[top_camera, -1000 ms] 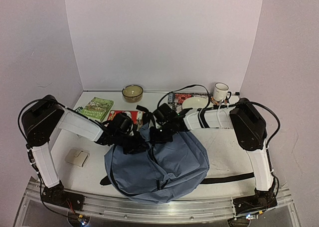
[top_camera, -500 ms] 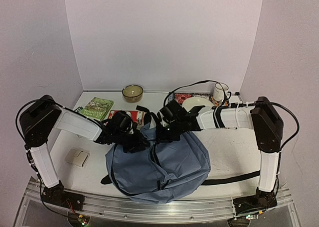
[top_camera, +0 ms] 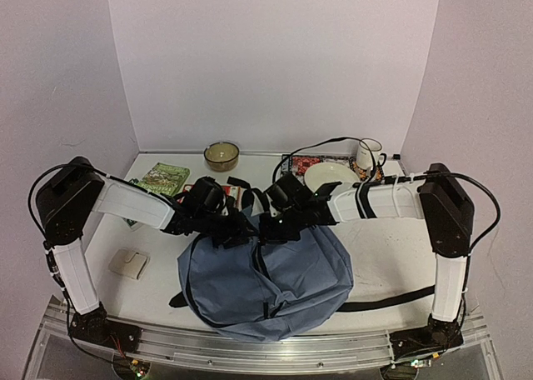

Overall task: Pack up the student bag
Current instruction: Hold the upper front pocket of the student bag, then zip the upper front pocket of the student bag, then hold the student bag at the center of the board, then grab the largest pocket of the student bag, then unzip the largest pocket of the student bag.

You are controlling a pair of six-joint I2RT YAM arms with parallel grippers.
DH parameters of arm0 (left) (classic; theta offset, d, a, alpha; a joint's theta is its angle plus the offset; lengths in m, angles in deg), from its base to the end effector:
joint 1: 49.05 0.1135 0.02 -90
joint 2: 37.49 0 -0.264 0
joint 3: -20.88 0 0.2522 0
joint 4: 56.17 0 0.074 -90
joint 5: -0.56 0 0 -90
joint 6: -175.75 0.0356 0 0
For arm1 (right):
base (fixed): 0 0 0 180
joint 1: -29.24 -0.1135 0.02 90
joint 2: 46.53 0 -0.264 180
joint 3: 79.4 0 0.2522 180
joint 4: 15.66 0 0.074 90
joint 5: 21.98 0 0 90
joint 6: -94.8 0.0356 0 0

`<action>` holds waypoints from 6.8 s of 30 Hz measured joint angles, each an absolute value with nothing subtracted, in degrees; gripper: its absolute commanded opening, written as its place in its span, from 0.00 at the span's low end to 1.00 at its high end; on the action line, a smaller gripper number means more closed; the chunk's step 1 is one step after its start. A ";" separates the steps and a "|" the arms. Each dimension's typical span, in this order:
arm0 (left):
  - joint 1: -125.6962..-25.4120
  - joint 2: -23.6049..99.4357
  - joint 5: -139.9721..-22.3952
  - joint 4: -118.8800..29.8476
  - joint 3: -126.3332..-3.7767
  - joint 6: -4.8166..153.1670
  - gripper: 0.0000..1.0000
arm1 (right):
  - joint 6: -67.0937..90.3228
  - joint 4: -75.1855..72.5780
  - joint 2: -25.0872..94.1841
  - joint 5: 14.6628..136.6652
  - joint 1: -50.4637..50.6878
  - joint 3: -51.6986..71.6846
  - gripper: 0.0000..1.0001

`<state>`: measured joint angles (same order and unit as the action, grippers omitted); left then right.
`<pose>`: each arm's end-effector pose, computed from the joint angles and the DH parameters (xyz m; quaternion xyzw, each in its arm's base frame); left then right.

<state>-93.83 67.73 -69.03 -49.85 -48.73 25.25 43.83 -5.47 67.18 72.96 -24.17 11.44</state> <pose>0.2569 -0.2724 0.1496 -0.0514 0.9003 -0.4168 0.1146 0.2659 0.3634 0.1975 -0.1303 0.8688 0.3701 0.3022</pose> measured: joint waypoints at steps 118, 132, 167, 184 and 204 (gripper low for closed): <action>-119.45 48.75 -90.61 -43.14 -36.72 34.84 0.45 | 50.03 -5.31 47.64 55.05 -40.17 -7.34 0.00; -120.04 52.88 -89.87 -44.49 -37.91 34.91 0.27 | 50.03 -6.40 47.64 55.06 -40.17 -7.34 0.00; -121.13 38.20 -97.78 -34.34 -31.33 32.63 0.00 | 51.35 -7.30 37.00 53.60 -36.22 -16.91 0.00; -115.73 31.92 -106.25 -21.61 -32.95 32.35 0.00 | 44.20 -3.59 27.12 58.81 -35.61 -22.07 0.33; -115.87 29.29 -95.97 -29.51 -34.57 33.33 0.00 | 26.16 -14.53 43.55 63.30 -43.11 -8.40 0.72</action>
<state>-115.87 29.29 -95.97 -29.51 -34.57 33.33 26.16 -14.53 43.55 63.30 -43.11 -8.40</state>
